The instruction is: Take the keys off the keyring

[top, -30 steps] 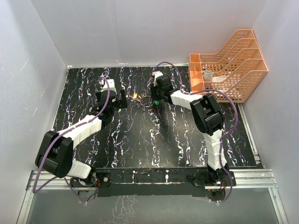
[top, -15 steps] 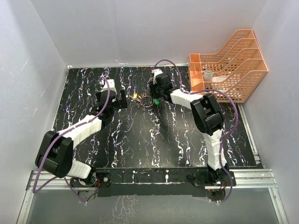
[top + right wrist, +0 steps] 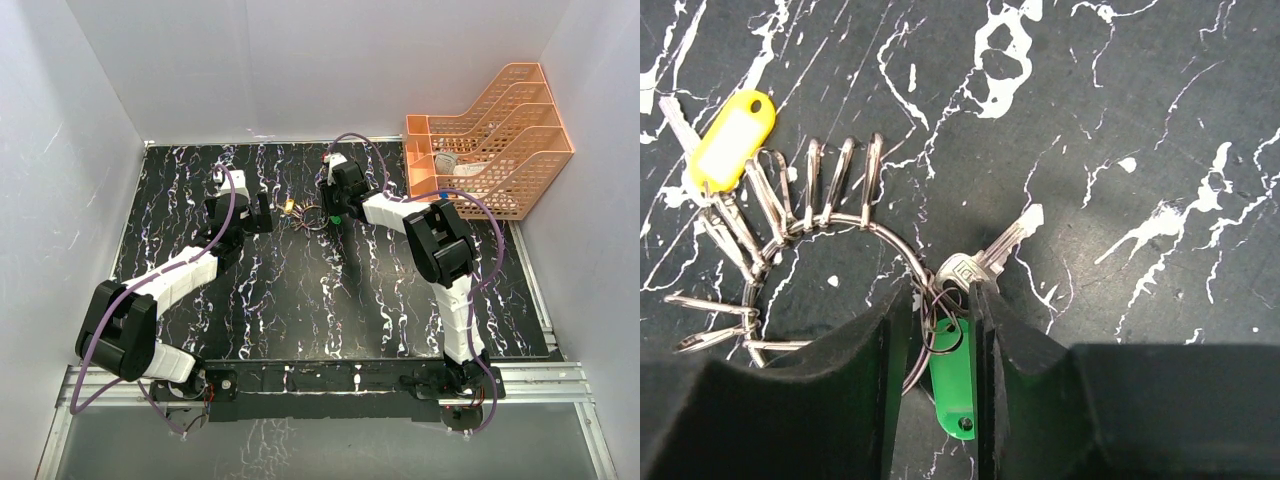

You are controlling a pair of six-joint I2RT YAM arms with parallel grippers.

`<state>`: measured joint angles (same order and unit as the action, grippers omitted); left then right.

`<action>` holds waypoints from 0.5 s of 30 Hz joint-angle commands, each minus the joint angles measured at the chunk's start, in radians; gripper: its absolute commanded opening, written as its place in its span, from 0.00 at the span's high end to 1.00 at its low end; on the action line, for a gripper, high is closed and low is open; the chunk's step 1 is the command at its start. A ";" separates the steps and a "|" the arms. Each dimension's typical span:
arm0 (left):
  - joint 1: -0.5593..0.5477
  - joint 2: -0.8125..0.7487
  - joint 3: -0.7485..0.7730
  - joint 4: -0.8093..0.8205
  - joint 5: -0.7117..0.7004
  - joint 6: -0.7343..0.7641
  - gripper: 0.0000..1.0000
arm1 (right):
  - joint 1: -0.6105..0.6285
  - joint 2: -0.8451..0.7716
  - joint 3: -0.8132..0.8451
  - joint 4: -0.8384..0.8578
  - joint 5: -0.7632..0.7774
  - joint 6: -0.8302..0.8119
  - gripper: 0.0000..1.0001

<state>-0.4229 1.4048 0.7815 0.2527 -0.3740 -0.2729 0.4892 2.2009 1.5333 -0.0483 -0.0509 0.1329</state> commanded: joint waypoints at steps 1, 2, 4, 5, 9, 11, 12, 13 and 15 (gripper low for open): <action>0.001 -0.006 0.024 -0.013 -0.009 -0.002 0.01 | 0.002 -0.006 0.001 0.035 -0.024 0.001 0.74; 0.001 -0.006 0.024 -0.013 -0.011 -0.003 0.01 | 0.002 -0.006 -0.003 0.035 -0.032 0.003 0.75; 0.001 -0.005 0.023 -0.011 -0.014 -0.005 0.01 | 0.003 -0.001 -0.005 0.031 -0.053 0.008 0.76; 0.001 -0.004 0.025 -0.011 -0.014 -0.005 0.01 | 0.006 0.003 -0.005 0.026 -0.056 0.009 0.76; 0.001 -0.005 0.026 -0.013 -0.022 -0.002 0.01 | 0.027 0.029 -0.006 -0.014 -0.011 -0.006 0.84; 0.001 -0.007 0.026 -0.016 -0.034 0.000 0.01 | 0.035 0.035 -0.014 -0.025 0.024 -0.014 1.00; 0.001 -0.008 0.025 -0.015 -0.038 0.001 0.01 | 0.037 0.030 -0.024 -0.017 0.034 -0.015 1.00; 0.001 -0.010 0.025 -0.014 -0.039 0.002 0.01 | 0.038 0.020 -0.038 -0.005 0.039 -0.017 1.00; 0.001 -0.009 0.027 -0.012 -0.036 0.006 0.01 | 0.043 -0.011 -0.051 0.016 0.049 -0.020 1.00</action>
<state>-0.4229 1.4048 0.7815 0.2527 -0.3866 -0.2729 0.5159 2.2074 1.5238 -0.0326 -0.0444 0.1291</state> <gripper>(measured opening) 0.986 0.088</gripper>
